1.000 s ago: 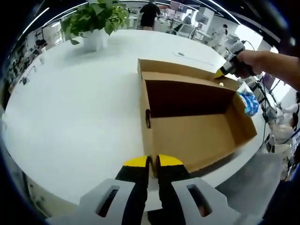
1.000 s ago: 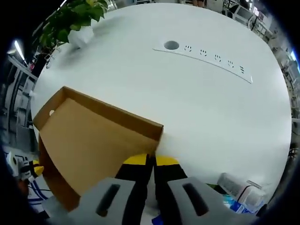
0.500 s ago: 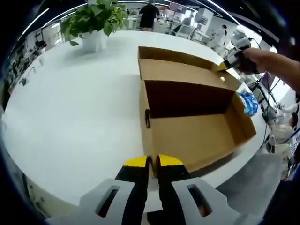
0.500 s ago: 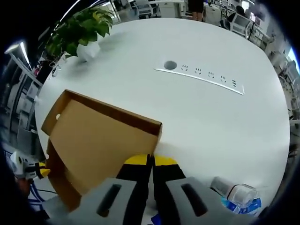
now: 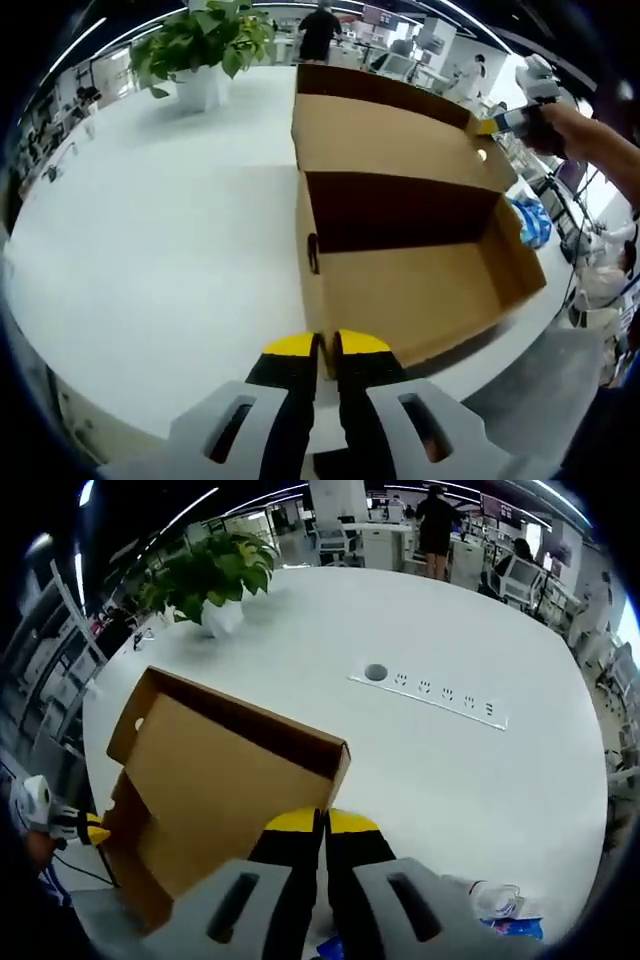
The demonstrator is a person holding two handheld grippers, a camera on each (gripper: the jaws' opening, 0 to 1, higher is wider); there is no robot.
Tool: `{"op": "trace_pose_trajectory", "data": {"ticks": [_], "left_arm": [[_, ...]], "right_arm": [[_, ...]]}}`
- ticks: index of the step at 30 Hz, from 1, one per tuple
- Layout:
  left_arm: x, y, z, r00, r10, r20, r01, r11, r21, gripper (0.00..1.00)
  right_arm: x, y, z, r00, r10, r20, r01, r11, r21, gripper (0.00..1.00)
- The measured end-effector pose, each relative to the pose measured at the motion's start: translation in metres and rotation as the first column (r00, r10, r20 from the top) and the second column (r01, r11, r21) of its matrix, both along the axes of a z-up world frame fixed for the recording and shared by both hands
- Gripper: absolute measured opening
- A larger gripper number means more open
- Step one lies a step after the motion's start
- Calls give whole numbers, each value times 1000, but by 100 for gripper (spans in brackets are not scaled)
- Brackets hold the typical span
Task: Operate the shoe box by opening the lid, removing the specified soft item, and placing it in the target area until the item is outside and the box remains undamaged.
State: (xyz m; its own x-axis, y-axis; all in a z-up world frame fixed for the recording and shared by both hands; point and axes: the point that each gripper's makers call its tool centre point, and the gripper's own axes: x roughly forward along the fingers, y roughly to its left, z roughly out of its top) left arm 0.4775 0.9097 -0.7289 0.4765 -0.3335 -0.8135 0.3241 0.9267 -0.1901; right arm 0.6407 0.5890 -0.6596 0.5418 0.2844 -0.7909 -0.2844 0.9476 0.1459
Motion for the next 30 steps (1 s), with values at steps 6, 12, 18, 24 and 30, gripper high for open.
{"op": "trace_pose_trajectory", "data": {"ticks": [6,12,18,24,30], "left_arm": [[0,-1,0,1000,6,1,-6,1000,-3,4],[0,0,0,1000,11,5,-11,1000,-5,3],[0,0,0,1000,14,10,-14,1000,-7,3],[0,0,1,1000,17,11,-16,1000,-8,3],[0,0,1,1000,19,16,-19,1000,-7,3]], "right_arm": [[-2,3,14,997,8,74,-7,1000,-8,0],[-9,0,20,993,1,114,1,1000,-13,0],[-13,1,26,983,-2,185,4,1000,-14,0],[-13,0,33,970,5,244,0,1000,-20,0],[-21,1,39,962,13,271,-2,999,-40,0]]}}
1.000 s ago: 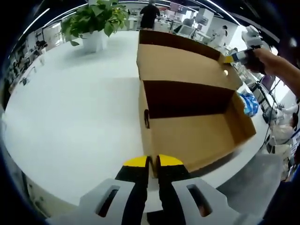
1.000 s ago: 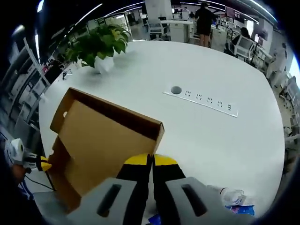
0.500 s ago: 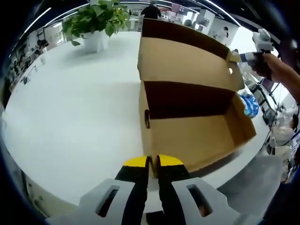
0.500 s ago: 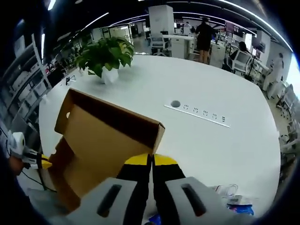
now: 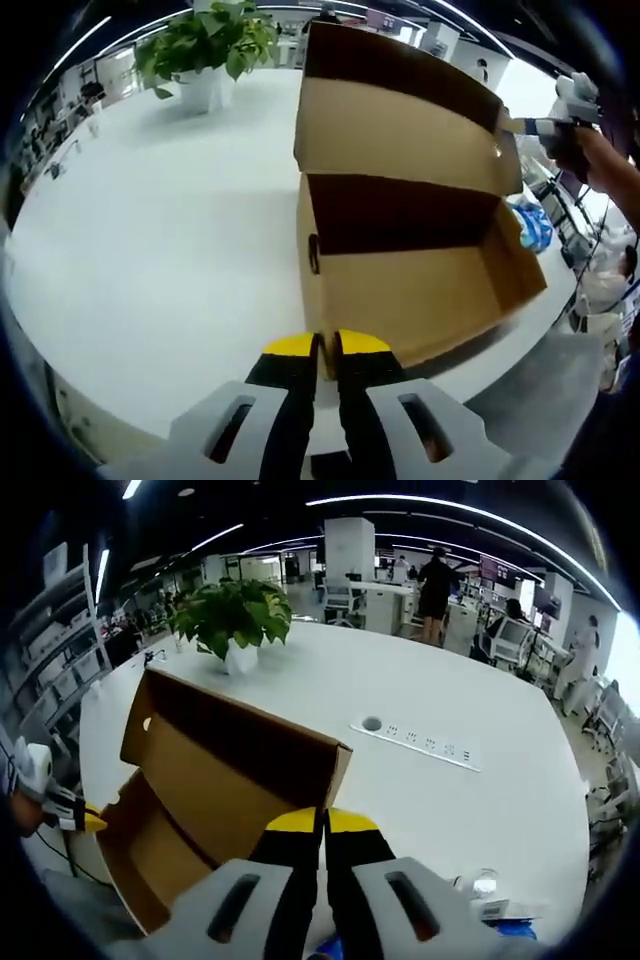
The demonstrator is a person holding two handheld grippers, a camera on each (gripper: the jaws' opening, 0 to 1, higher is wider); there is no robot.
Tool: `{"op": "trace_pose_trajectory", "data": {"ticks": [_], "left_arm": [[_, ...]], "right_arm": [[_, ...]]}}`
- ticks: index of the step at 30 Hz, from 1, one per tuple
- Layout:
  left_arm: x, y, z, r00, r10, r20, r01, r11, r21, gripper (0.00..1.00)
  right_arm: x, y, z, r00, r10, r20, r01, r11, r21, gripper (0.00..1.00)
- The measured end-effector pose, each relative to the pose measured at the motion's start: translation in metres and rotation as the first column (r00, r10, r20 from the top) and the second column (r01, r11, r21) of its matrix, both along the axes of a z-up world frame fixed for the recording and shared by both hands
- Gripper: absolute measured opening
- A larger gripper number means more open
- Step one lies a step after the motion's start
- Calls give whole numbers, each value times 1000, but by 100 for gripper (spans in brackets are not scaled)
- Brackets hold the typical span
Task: Operate the shoe box by opening the lid, removing the specified soft item, and placing it in the target area until the item is outside and the box remains undamaged.
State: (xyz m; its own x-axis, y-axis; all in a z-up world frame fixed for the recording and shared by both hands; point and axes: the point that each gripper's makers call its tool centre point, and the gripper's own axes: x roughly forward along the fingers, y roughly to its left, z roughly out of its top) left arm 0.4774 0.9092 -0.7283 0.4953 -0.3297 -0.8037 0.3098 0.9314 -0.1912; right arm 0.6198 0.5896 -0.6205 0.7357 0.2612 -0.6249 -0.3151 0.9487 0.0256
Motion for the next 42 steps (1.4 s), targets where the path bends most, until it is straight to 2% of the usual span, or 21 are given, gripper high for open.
{"op": "trace_pose_trajectory", "data": {"ticks": [12,25,34,42], "left_arm": [[-1,1,1,1000,2,4,-2,1000,1,3],[-3,1,1,1000,6,14,-6,1000,2,3],[-3,1,0,1000,4,24,-4,1000,6,3],[-2,1,0,1000,1,26,-1,1000,5,3]], "right_arm": [[-16,-6,3,1000,-17,26,17,1000,-15,0],[-38,0,13,988,-35,152,38,999,-21,0],[-59,4,20,977,-46,206,52,998,-24,0],[-75,9,23,979,-48,197,55,998,-32,0]]}}
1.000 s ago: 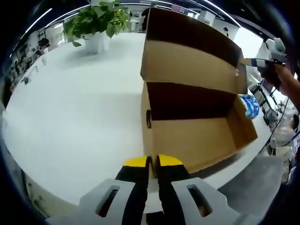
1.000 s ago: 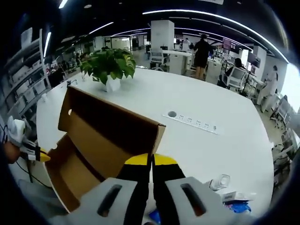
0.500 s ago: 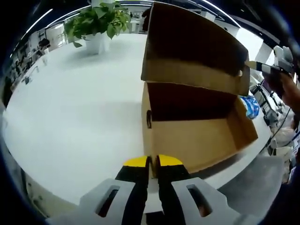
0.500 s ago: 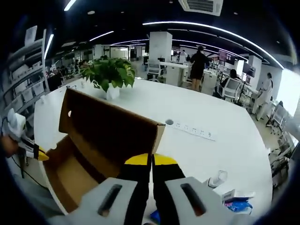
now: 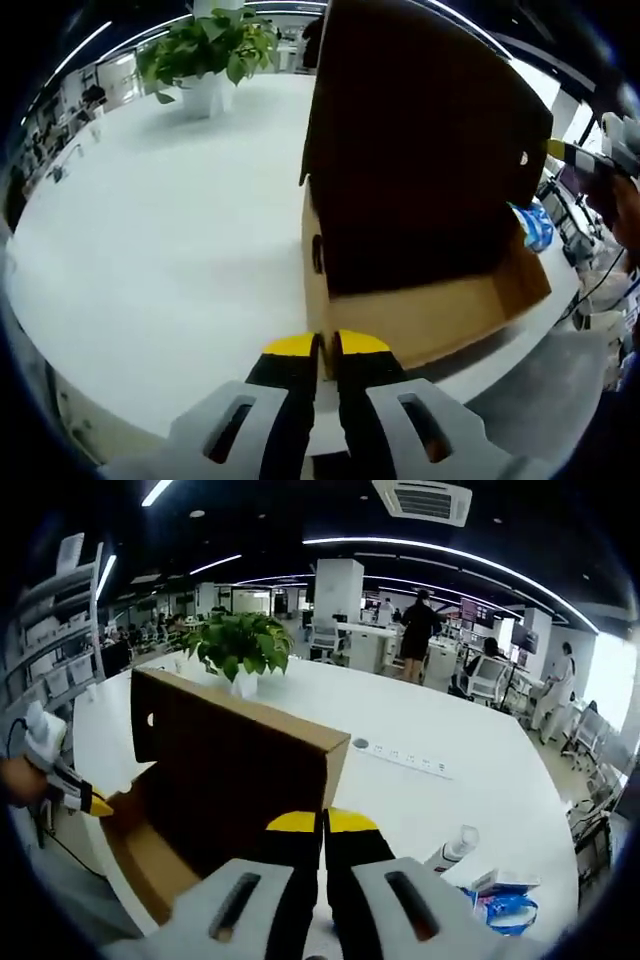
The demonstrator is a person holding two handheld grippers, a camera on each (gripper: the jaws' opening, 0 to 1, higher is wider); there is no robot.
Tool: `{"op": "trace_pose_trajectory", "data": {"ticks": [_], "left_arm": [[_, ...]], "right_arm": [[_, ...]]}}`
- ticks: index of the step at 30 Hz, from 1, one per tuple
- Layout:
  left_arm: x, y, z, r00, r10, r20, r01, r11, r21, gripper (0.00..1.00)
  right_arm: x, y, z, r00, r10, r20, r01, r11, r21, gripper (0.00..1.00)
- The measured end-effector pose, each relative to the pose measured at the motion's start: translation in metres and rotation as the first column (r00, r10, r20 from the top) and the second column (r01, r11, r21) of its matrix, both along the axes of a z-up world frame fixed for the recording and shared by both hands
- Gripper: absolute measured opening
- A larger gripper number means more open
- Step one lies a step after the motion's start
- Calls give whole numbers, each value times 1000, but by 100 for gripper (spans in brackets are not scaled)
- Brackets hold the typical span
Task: Operate the shoe box by opening the lid, removing the specified soft item, and placing it in the target area until the item is outside and the box remains undamaged.
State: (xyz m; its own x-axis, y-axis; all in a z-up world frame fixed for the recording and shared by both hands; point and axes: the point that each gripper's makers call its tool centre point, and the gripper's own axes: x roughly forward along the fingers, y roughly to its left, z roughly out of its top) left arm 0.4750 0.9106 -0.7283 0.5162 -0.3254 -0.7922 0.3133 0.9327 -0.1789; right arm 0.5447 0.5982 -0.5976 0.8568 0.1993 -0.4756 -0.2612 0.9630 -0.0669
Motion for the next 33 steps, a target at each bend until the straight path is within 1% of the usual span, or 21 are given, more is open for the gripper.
{"op": "trace_pose_trajectory", "data": {"ticks": [3,7,16,25,31,33], "left_arm": [[0,0,0,1000,-1,0,1,1000,-3,3],[0,0,0,1000,-1,2,1,1000,-4,3],[-1,0,0,1000,1,8,-1,1000,-11,4],[0,0,0,1000,-10,21,10,1000,-12,4],[0,-1,0,1000,-15,20,15,1000,-23,5],[-1,-1,0,1000,-15,21,15,1000,-27,5]], "right_arm": [[-7,3,0,1000,4,-10,-4,1000,-21,0],[-15,4,-1,1000,0,-19,0,1000,-20,0],[-29,7,-4,1000,-4,-30,3,999,-42,0],[-45,11,-12,999,-14,-36,12,998,-63,0],[-54,13,-20,998,-21,-52,17,997,-78,0],[-56,14,-21,998,-26,-54,22,997,-73,0]]}}
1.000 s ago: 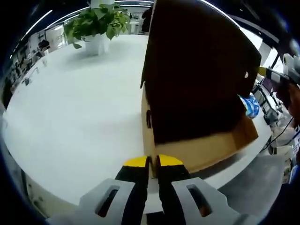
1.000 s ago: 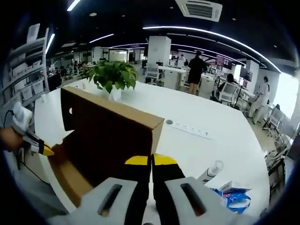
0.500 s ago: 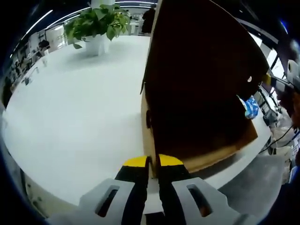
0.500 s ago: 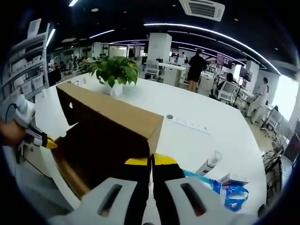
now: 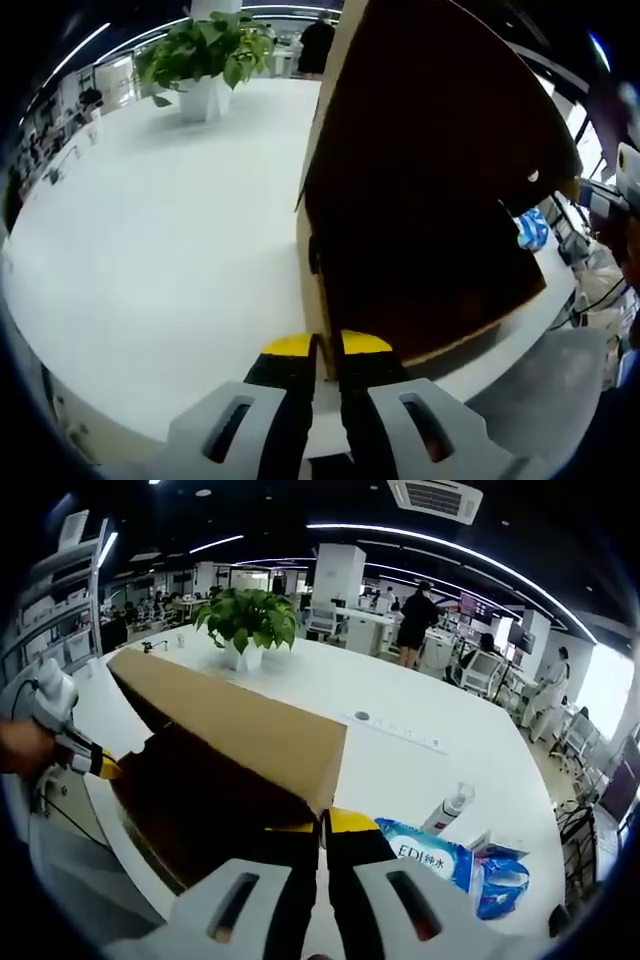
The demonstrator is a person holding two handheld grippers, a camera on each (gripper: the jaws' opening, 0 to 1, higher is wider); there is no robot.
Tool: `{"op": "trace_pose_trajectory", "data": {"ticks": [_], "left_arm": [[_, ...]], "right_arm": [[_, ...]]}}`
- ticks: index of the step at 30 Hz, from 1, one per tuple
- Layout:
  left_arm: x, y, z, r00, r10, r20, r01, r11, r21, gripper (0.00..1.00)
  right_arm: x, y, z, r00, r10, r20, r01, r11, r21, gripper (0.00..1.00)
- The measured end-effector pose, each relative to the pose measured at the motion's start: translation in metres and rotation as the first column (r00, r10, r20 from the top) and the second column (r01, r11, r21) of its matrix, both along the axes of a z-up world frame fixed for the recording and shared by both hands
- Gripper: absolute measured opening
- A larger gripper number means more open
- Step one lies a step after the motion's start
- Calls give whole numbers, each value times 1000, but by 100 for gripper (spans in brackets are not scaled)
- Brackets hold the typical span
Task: Operate the shoe box by opening the lid, removing the specified soft item, and placing it in the target area until the item is outside and the box remains undamaged.
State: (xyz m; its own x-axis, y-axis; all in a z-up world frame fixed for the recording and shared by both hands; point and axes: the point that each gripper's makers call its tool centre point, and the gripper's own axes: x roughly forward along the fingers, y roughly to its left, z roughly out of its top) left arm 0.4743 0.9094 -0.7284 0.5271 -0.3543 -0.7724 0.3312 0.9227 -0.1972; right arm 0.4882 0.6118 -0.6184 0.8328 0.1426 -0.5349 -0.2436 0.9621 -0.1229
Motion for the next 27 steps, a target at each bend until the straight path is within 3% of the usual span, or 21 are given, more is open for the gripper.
{"op": "trace_pose_trajectory", "data": {"ticks": [20,27], "left_arm": [[-2,0,4,1000,-19,13,19,1000,-13,5],[-5,2,15,999,-37,33,37,999,-14,5]], "right_arm": [[-19,2,-27,999,-21,-42,22,999,24,4],[-26,3,-39,997,-25,-67,27,999,35,6]]}}
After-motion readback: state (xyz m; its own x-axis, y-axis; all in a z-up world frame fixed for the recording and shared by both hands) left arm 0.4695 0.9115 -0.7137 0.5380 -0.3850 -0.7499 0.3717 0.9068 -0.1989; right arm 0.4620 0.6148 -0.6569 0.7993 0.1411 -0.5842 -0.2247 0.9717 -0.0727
